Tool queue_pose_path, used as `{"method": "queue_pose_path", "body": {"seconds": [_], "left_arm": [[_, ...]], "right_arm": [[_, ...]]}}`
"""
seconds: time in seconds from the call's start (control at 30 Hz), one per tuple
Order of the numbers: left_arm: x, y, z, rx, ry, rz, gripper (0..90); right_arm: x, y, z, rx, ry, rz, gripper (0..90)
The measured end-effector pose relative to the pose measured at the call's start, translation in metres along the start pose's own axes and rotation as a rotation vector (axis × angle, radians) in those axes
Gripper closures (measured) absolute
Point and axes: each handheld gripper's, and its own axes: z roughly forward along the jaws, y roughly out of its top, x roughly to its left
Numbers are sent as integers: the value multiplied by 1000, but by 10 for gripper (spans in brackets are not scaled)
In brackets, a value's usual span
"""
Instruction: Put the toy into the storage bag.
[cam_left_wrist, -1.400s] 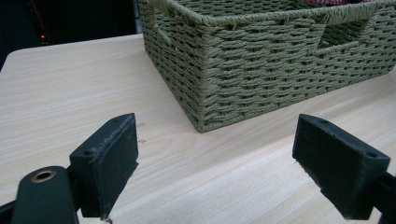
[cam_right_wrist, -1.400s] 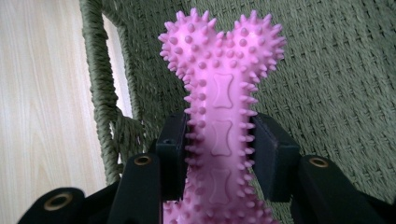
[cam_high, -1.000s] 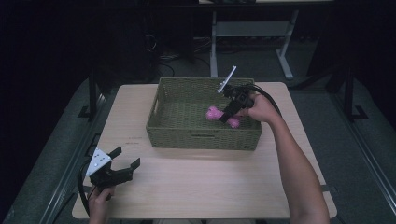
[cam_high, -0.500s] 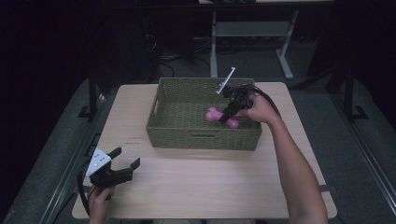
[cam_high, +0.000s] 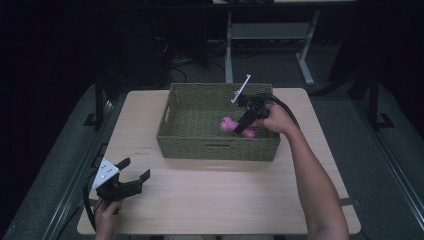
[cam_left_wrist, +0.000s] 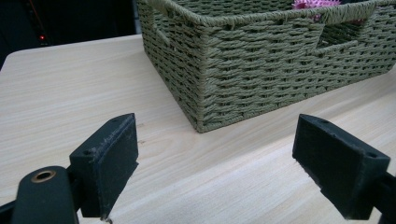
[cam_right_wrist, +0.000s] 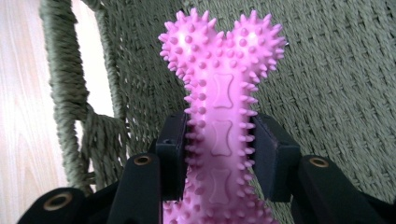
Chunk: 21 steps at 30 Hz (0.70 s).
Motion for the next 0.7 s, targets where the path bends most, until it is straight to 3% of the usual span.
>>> {"method": "queue_pose_path", "body": {"seconds": [0.7], "left_arm": [[0,0,0,0,-1,2,138]], "right_arm": [[-1,-3,12,27,5,9,578]]}}
